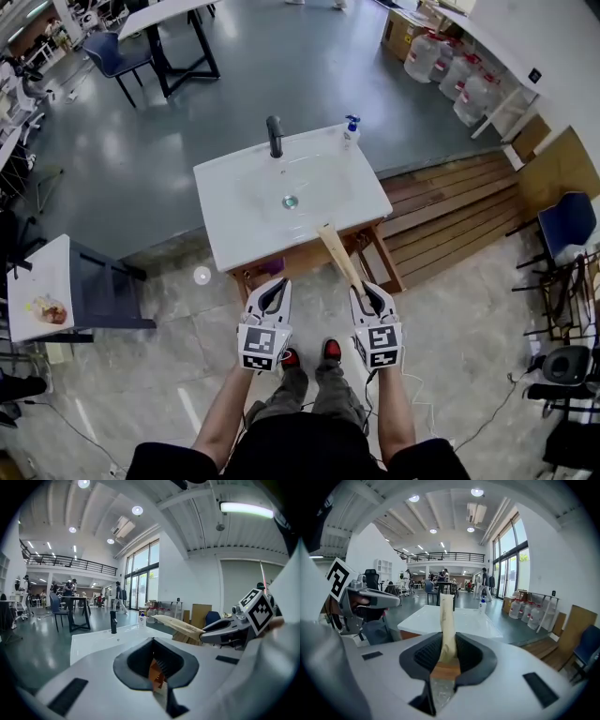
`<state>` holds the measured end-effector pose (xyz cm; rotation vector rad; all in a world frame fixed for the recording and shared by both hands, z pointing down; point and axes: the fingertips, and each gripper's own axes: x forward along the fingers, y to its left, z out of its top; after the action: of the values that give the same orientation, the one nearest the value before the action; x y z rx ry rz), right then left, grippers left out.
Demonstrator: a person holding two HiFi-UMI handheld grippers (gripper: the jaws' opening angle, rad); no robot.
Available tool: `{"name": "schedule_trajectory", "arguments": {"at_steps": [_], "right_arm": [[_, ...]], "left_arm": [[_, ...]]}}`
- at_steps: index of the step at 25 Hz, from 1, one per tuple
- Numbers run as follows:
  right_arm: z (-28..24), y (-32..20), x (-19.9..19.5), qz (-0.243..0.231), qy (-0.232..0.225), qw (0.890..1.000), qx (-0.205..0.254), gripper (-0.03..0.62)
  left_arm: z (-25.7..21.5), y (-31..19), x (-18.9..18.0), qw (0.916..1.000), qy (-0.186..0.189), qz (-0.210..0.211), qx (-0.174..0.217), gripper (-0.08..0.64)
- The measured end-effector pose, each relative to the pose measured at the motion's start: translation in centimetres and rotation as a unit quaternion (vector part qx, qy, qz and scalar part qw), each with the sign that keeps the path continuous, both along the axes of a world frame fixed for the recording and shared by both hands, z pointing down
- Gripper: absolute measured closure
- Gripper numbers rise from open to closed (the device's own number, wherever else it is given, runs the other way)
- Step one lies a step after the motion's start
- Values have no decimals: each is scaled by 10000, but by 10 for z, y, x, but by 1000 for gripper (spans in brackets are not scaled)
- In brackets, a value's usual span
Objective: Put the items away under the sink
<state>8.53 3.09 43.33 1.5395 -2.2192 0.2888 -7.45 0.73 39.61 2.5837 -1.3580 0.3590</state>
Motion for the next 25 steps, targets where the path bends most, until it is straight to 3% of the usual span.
{"name": "schedule_trajectory", "arguments": {"at_steps": [10, 25], "right_arm": [[70, 14, 7, -385, -202, 9979, -483, 488], [196, 11, 18, -1050, -160, 9896, -974, 488]], "left_arm": [[73, 17, 24, 9983, -201, -157, -530, 552], [200, 29, 18, 9897, -304, -962, -1018, 552]]}}
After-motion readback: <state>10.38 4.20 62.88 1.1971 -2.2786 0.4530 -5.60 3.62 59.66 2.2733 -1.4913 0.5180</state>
